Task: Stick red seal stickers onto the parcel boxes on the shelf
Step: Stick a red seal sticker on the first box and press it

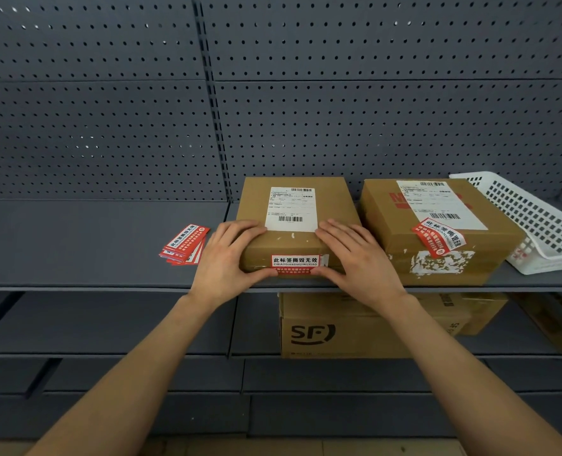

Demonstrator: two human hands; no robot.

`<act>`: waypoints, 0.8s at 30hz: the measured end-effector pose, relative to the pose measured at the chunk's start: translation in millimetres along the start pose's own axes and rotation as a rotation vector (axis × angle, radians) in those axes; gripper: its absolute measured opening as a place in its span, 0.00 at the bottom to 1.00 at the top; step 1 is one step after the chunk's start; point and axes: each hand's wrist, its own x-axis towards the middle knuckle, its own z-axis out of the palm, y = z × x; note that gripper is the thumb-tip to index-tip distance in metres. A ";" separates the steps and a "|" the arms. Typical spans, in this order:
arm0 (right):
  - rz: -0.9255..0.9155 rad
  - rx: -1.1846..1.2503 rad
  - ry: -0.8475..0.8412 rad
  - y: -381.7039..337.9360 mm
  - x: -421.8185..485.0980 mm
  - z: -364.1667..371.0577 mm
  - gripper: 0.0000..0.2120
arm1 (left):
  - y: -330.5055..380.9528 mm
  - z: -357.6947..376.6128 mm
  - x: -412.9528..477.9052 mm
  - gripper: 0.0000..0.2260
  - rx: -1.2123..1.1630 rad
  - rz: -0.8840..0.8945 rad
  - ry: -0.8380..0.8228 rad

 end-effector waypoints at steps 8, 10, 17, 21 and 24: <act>0.021 0.056 0.045 0.4 -0.5 2.3 0.35 | 2.3 -0.3 -1.0 0.36 -0.091 -0.032 0.003; 0.028 0.070 0.064 0.3 -0.2 3.6 0.31 | 2.9 -0.3 -0.8 0.33 -0.118 -0.044 0.016; 0.072 0.106 0.066 -2.6 -0.5 4.1 0.28 | 3.9 0.2 0.5 0.29 -0.167 -0.091 0.007; 0.084 0.129 0.077 -4.0 -0.6 4.2 0.27 | 5.3 0.6 0.8 0.27 -0.190 -0.123 0.006; 0.115 0.143 0.088 -7.3 -0.5 3.9 0.28 | 8.4 0.1 0.1 0.27 -0.185 -0.118 0.017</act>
